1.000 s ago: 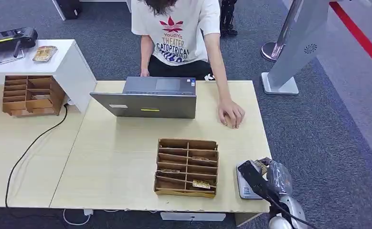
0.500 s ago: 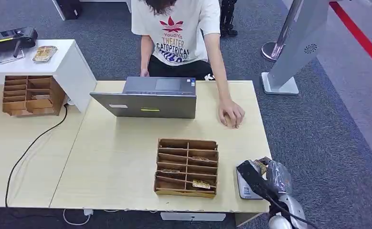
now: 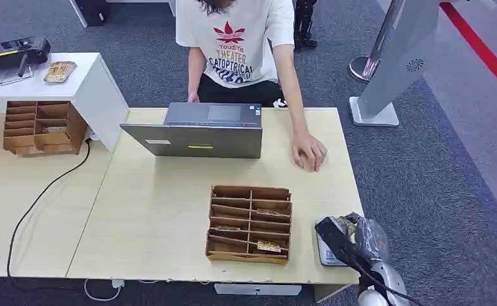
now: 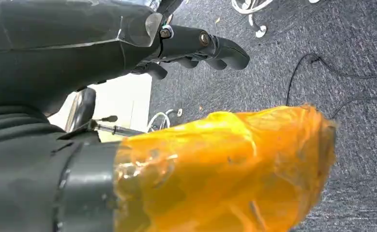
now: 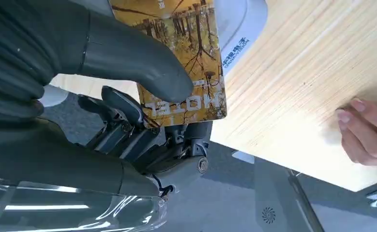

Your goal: Pass the card to the sensor for recognition and then transmit it.

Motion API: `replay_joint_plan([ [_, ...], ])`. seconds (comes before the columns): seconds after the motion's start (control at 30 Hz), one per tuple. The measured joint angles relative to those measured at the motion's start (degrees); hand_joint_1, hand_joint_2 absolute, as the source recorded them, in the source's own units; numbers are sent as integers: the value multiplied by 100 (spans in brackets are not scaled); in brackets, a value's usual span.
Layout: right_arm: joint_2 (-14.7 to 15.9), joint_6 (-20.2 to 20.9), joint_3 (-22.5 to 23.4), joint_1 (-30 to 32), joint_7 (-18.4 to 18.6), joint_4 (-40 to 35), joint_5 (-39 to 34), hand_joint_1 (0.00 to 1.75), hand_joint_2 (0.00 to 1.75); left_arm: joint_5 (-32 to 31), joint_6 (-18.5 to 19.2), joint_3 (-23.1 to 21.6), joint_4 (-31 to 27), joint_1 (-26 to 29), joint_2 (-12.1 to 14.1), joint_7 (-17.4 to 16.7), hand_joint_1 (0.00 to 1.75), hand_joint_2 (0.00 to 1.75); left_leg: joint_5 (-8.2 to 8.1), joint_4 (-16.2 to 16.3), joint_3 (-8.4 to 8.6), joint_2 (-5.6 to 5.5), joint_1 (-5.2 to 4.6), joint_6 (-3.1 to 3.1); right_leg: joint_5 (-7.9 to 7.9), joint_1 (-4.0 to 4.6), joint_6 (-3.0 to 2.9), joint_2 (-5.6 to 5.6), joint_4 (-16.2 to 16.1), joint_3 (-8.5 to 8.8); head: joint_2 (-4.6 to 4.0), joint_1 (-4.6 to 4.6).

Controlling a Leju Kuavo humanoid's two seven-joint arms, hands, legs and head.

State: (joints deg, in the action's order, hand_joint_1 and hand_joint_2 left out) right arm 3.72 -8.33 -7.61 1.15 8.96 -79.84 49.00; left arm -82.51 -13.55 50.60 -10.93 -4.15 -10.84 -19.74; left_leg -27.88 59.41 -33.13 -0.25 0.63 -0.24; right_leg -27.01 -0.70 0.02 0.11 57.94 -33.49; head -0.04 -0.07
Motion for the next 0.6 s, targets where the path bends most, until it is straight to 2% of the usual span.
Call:
replay_joint_plan([
  [0.6,0,-7,-4,31,0,28,22,175,175,-22,2,0,0,0,0,5,0,0,0,0,1,0,0,0,0,0,0,0,0,0,0,0],
])
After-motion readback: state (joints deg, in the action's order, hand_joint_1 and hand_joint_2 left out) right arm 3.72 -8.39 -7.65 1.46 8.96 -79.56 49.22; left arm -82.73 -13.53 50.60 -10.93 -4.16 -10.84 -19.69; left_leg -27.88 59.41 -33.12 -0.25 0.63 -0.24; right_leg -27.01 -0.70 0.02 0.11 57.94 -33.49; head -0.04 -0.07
